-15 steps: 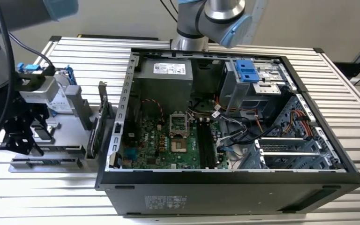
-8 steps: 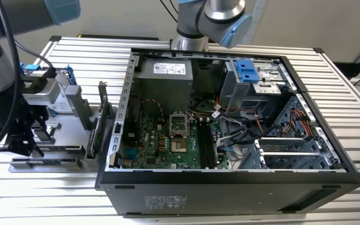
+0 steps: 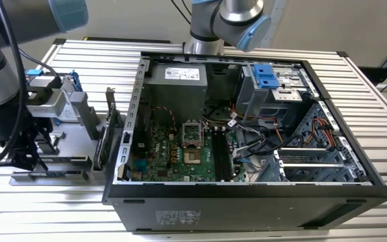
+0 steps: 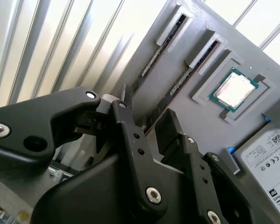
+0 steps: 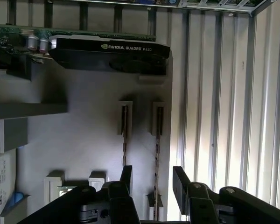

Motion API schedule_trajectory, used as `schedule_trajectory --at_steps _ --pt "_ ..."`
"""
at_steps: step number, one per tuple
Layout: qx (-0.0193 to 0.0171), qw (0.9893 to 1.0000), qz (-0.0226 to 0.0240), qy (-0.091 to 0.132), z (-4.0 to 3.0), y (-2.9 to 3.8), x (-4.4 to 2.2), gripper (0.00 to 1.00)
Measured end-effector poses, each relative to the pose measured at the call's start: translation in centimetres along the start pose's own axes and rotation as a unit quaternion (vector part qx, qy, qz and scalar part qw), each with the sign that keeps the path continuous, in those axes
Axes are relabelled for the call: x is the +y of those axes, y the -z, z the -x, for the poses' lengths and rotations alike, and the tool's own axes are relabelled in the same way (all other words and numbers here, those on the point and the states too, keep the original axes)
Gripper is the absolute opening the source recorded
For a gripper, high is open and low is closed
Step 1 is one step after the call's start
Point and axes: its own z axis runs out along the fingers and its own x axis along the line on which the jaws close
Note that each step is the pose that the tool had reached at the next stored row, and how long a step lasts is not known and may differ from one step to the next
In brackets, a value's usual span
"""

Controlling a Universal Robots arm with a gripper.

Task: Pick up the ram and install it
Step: 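Pick up the ram and move it above insertion slot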

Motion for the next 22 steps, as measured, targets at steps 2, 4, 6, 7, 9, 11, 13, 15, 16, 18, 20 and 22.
schedule_trajectory --at_steps 2,4,6,7,9,11,13,15,16,18,20,22 --pt "0.0000 1.0000 -0.0016 0.000 0.03 -0.19 -0.01 1.00" --pt "-0.0001 1.0000 -0.0037 0.000 0.13 -0.34 -0.02 1.00" --pt "0.0000 1.0000 -0.0048 0.000 0.26 -0.51 -0.04 1.00" --pt "0.0000 1.0000 -0.0051 0.000 0.31 -0.60 -0.04 1.00" --pt "0.0001 1.0000 -0.0054 0.000 0.38 -0.82 -0.06 1.00" --pt "0.0008 1.0000 -0.0055 0.000 0.44 -1.05 -0.07 1.00" --pt "0.0015 1.0000 -0.0055 0.000 0.49 -1.25 -0.09 1.00" --pt "0.0039 1.0000 -0.0055 0.000 0.55 -1.44 -0.11 1.00" --pt "0.0049 1.0000 -0.0054 0.000 0.57 -1.53 -0.12 1.00" --pt "0.0060 1.0000 -0.0054 0.000 0.61 -1.71 -0.14 1.00" --pt "0.0065 1.0000 -0.0053 0.000 0.68 -1.91 -0.15 1.00" --pt "0.0066 1.0000 -0.0054 0.000 0.73 -2.11 -0.17 1.00"
